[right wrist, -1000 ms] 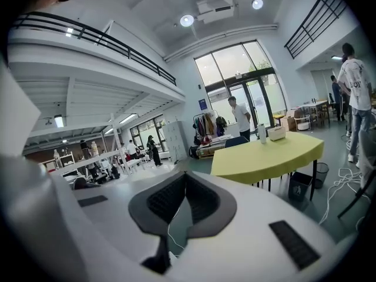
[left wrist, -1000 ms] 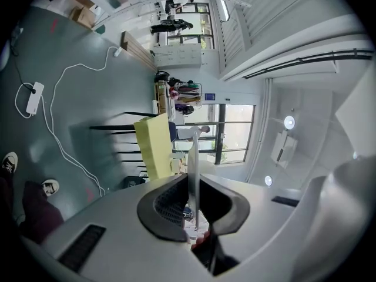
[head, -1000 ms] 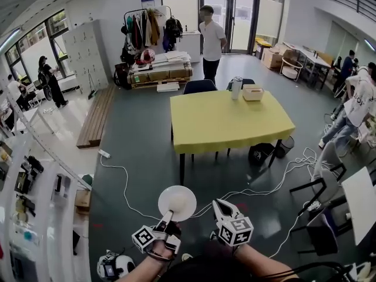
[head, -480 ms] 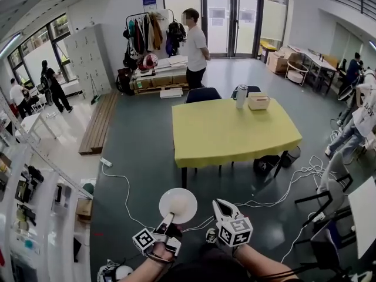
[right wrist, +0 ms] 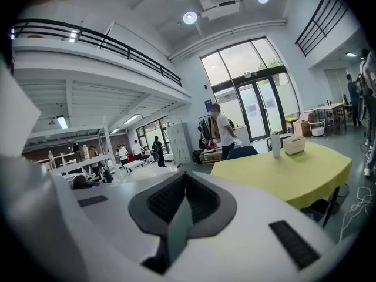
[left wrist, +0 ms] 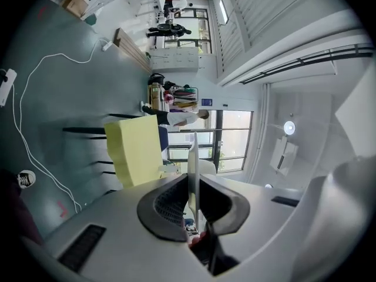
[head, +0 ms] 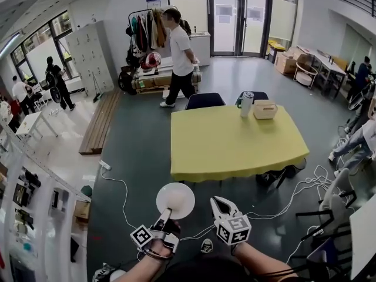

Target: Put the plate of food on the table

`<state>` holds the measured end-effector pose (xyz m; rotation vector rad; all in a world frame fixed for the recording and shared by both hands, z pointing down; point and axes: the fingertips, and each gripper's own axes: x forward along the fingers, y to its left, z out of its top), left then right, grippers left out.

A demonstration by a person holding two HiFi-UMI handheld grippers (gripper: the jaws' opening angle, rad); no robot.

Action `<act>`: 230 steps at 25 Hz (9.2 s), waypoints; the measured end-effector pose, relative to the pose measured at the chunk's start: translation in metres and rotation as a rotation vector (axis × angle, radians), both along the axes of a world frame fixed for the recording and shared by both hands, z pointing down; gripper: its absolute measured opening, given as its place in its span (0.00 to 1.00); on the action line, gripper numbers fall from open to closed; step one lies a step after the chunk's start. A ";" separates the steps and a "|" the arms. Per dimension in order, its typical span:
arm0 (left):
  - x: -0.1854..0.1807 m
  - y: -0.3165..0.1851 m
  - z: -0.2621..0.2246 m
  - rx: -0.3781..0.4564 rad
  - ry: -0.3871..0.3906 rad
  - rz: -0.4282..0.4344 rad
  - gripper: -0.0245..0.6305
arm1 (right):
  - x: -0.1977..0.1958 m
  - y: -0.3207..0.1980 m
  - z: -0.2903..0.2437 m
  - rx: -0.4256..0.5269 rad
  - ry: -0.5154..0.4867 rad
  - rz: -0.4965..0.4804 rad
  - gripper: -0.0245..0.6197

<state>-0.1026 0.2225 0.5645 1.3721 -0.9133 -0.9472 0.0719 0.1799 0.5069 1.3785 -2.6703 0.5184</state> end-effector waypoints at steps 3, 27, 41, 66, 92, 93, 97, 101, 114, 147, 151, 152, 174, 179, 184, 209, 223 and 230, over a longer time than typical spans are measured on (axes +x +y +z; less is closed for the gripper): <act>0.010 -0.031 0.000 -0.002 0.008 -0.022 0.09 | 0.009 -0.035 0.001 -0.006 0.000 -0.019 0.06; 0.012 -0.234 0.013 -0.007 -0.006 -0.013 0.09 | 0.010 -0.235 0.014 -0.023 0.009 -0.020 0.06; -0.056 -0.408 0.003 -0.006 0.001 0.095 0.09 | -0.058 -0.388 0.004 -0.037 0.037 0.069 0.06; -0.074 -0.595 0.060 -0.036 -0.012 0.186 0.09 | -0.077 -0.538 0.033 -0.092 0.052 0.054 0.06; -0.068 -0.835 0.285 -0.232 -0.094 0.053 0.09 | -0.050 -0.581 0.118 -0.148 0.130 -0.010 0.06; -0.068 -0.839 0.291 -0.241 -0.098 0.048 0.09 | -0.050 -0.580 0.120 -0.152 0.131 -0.013 0.06; -0.067 -0.852 0.310 -0.280 -0.114 0.036 0.09 | -0.049 -0.582 0.124 -0.156 0.131 -0.014 0.06; -0.066 -0.860 0.324 -0.317 -0.138 0.030 0.09 | -0.044 -0.582 0.129 -0.162 0.132 -0.008 0.06; -0.062 -0.870 0.349 -0.486 -0.236 0.017 0.09 | -0.044 -0.573 0.144 -0.201 0.123 -0.014 0.06; -0.068 -0.774 0.240 -0.060 -1.067 0.142 0.05 | -0.031 -0.570 0.138 -0.199 0.054 0.042 0.06; -0.065 -0.723 0.199 0.018 -1.155 0.169 0.05 | -0.037 -0.565 0.127 -0.184 0.042 0.029 0.06; -0.066 -0.709 0.189 0.034 -1.184 0.175 0.05 | -0.040 -0.561 0.124 -0.181 0.039 0.024 0.06; -0.046 -0.515 -0.028 0.354 -1.500 0.187 0.05 | -0.084 -0.500 0.008 0.048 0.053 -0.065 0.06; -0.042 -0.499 -0.053 0.372 -1.460 0.160 0.05 | -0.079 -0.490 -0.007 0.073 0.066 -0.069 0.06; -0.039 -0.500 -0.060 0.325 -1.369 0.154 0.05 | -0.076 -0.484 -0.018 0.084 0.052 -0.074 0.06; -0.034 -0.503 -0.067 0.332 -1.303 0.156 0.05 | -0.079 -0.487 -0.024 0.088 0.059 -0.058 0.06; -0.034 -0.500 -0.065 0.329 -1.293 0.172 0.05 | -0.078 -0.483 -0.022 0.078 0.058 -0.038 0.06; -0.035 -0.503 -0.062 0.333 -1.288 0.173 0.05 | -0.078 -0.485 -0.020 0.079 0.060 -0.030 0.06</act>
